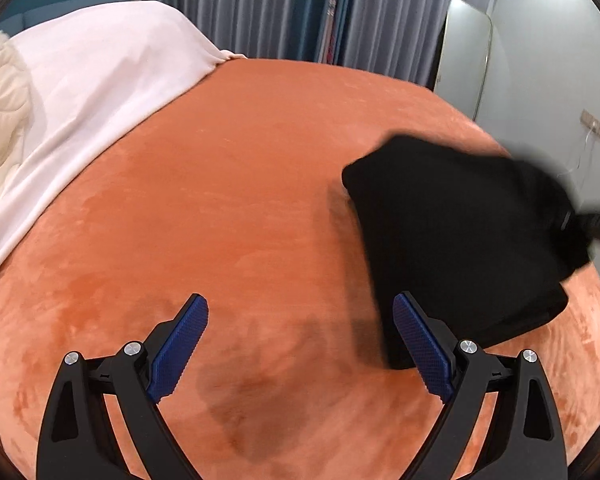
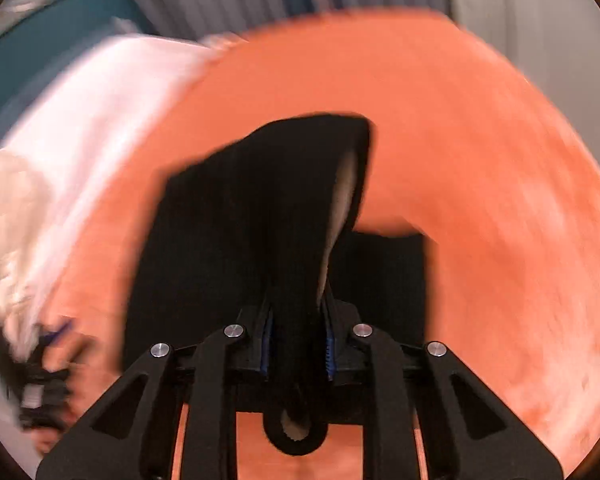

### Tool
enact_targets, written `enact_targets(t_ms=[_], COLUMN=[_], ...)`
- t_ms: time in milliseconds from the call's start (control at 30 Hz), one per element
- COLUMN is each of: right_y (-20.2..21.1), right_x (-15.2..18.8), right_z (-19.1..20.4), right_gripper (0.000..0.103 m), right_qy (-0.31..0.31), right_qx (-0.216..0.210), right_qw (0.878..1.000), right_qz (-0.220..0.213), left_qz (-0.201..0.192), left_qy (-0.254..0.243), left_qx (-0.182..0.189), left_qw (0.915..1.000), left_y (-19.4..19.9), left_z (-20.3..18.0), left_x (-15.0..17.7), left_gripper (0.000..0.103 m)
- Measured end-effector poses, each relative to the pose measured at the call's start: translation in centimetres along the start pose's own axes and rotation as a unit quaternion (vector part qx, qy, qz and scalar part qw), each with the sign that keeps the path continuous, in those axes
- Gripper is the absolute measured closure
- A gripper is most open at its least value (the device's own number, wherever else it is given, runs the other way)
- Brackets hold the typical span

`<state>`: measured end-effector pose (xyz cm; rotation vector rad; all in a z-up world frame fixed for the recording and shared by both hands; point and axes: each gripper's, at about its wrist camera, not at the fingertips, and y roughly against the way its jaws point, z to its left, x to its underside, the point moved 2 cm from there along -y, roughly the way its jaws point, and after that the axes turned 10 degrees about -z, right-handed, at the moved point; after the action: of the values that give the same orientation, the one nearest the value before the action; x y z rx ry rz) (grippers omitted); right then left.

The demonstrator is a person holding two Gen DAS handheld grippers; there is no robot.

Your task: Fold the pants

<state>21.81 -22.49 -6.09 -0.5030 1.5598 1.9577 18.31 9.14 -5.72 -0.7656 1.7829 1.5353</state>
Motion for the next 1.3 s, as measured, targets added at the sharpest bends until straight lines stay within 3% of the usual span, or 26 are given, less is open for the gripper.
enact_targets(t_ms=[33,67,133,267,333,367,533,667,700,733,800,833,900,967,1067,1133,1200,1300], right_y=[-2.2,-3.4,-2.5,-0.9,-0.2,0.1,2.2,2.1,2.1,1.9,1.1,1.3,3.5,5.0,1.0,2.0,2.8,2.6], right_x=[1.6,2.9,3.0,2.4,2.3,2.5,4.7,5.8,5.9,6.0,6.0,5.9,5.1,4.8,7.0,7.8,7.8,8.0], right_z=[-2.3,-3.6,-3.7,-3.3,-3.0,-3.1,-5.4,-6.6,-6.4,-5.5,-3.8,-3.4,-3.2,-5.0,-8.8,-10.1,-10.2,-9.9], right_gripper=[0.084,0.082,0.08,0.072,0.047,0.042,0.04,0.04,0.041,0.06,0.075,0.082,0.089,0.088,0.065,0.045,0.036,0.034], right_qy=[-0.01,-0.018,-0.029,-0.009,-0.012,-0.015,-0.076,-0.096,-0.094,-0.079,-0.031,-0.025,-0.037,-0.068,-0.103,-0.165,-0.184,-0.173], right_qx=[0.032,0.037,0.009,0.008,-0.001,-0.006,-0.027,-0.037,-0.041,-0.045,-0.011,-0.014,-0.042,-0.049,-0.014,-0.046,-0.066,-0.058], right_qw=[0.999,0.999,1.0,1.0,1.0,1.0,0.996,0.994,0.994,0.995,0.999,0.999,0.997,0.993,0.994,0.984,0.979,0.982], right_qz=[0.026,0.033,-0.003,-0.008,-0.017,-0.022,-0.047,-0.034,-0.033,-0.036,-0.026,-0.031,-0.062,-0.088,-0.02,-0.042,-0.053,-0.044], left_qz=[0.001,0.002,-0.001,0.002,0.002,0.004,0.015,0.021,0.021,0.014,-0.003,-0.01,-0.009,0.005,0.03,0.044,0.052,0.057], left_qy=[-0.007,-0.014,-0.037,-0.084,-0.093,-0.092,-0.092,-0.104,-0.108,-0.111,-0.111,-0.112,-0.117,-0.135,-0.157,-0.152,-0.151,-0.146], left_qx=[0.001,0.001,0.002,-0.017,-0.023,-0.022,-0.02,-0.02,-0.019,-0.02,0.013,0.043,0.07,0.05,0.021,0.023,0.016,0.013], left_qw=[1.0,0.9999,0.9993,0.9963,0.9954,0.9955,0.9955,0.9941,0.9937,0.9936,0.9937,0.9927,0.9906,0.9895,0.9869,0.9871,0.987,0.9876], left_y=[-0.2,-0.4,-0.8,-1.6,-1.9,-2.1,-2.4,-2.6,-2.5,-2.0,-0.7,0.0,0.3,-0.9,-2.7,-3.5,-4.2,-4.9], left_z=[-0.6,-1.3,-2.7,-4.5,-4.8,-4.8,-4.8,-5.2,-5.4,-5.6,-6.2,-6.6,-7.5,-8.3,-9.2,-9.4,-9.3,-9.3], left_x=[0.1,0.2,0.5,1.7,2.0,2.0,2.5,2.8,2.9,2.8,2.7,2.6,2.9,3.7,4.7,5.1,5.4,5.4], left_gripper=[0.011,0.011,0.011,0.011,0.011,0.011,0.011,0.011,0.011,0.011,0.011,0.011,0.011,0.011,0.011,0.011,0.011,0.011])
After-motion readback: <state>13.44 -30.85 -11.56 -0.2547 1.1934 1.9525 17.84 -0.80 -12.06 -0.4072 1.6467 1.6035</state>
